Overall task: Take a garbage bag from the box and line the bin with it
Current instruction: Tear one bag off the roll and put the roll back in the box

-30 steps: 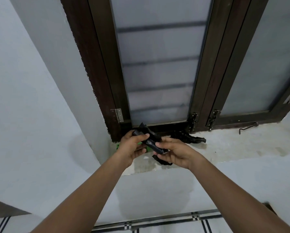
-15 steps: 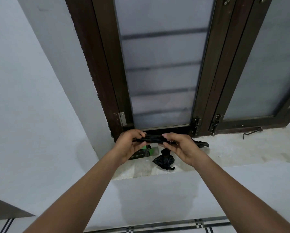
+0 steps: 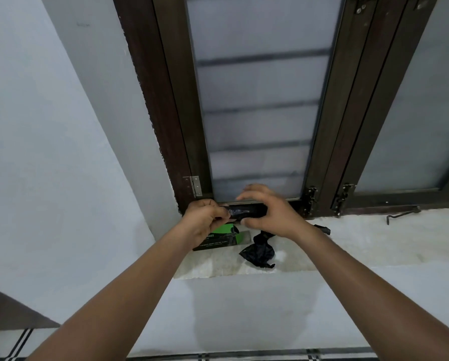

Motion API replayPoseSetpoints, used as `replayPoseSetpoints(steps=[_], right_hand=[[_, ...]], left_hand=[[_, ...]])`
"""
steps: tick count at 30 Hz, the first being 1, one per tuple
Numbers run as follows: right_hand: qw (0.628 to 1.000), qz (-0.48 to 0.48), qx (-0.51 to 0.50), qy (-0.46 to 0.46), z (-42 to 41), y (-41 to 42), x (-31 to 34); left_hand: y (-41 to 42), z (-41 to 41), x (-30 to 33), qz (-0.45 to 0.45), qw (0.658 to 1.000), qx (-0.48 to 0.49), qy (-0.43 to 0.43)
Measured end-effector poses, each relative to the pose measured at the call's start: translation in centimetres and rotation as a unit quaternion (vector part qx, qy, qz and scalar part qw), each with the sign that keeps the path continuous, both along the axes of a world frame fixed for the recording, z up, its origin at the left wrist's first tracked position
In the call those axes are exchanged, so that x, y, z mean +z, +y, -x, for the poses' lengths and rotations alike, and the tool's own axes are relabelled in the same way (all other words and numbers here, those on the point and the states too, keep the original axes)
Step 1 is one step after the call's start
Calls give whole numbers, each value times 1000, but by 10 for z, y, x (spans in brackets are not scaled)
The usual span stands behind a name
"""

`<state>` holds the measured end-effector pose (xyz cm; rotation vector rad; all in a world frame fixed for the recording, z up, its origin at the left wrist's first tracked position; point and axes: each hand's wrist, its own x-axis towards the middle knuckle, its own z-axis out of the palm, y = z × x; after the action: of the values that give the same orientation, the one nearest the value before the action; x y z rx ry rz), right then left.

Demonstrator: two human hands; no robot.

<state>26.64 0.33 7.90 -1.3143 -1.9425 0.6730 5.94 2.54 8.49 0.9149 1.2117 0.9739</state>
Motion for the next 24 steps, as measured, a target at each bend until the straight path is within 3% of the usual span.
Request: replayPoseSetpoints(steps=[2,5,7,8,10,12,14,18,21,24], right_hand=[[1000,11,23,18,2,2,-10],[982,42,-25,180,1,-1,-24],[964,79,-78,240,-5,-2,-29],[959,106,-102,241,-9,-2,-30],[955,155,-132,214,-16,-3,-34],[950,178,-143,213,-23,-4,-37],[945,182,-155,222,-29,-6,-42],[958,153,-176,168,-40,-8,-47],[960,146,-177,160,-47,-8,-47],[960,152,-177,157,-51,-8,-44]], left_hand=[[3,-2,3,28,999,5,-25],[7,-2,2,82,993,-9,-86],[10,-6,-4,101,991,-1,-88],[11,-9,-9,96,994,18,-51],[18,-12,-24,35,991,41,120],[27,-14,-41,-97,937,-29,334],[36,-18,-52,-182,851,-151,470],[47,-36,-57,-164,686,-296,644],[48,-42,-62,-127,628,-322,697],[46,-44,-67,-116,629,-302,707]])
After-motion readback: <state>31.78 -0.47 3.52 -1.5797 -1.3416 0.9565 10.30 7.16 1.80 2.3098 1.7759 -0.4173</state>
